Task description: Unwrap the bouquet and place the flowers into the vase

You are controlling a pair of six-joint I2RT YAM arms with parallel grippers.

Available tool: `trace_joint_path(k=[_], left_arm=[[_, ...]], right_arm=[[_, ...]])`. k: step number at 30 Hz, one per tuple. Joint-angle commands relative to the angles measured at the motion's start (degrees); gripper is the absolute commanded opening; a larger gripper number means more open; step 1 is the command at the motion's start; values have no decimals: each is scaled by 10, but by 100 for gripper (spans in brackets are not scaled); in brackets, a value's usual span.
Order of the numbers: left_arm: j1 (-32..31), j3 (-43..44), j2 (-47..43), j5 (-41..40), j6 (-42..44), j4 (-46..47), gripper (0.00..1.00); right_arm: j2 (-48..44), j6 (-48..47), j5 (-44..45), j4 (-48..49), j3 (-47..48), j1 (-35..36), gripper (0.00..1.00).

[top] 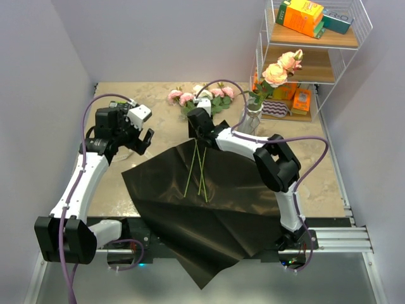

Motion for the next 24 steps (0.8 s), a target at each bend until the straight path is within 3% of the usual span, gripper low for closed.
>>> trace_joint_path(k=[1,13,24], left_arm=[[4,-17,-19,16,23,18,95],[4,-17,-14,5,34,13,96],[4,-34,-11,0,38,21,96]], right_arm=[[13,19,11,30,27,-12,53],[75,38,7,22,76,-20,49],[70,48,10,33,70,-28,46]])
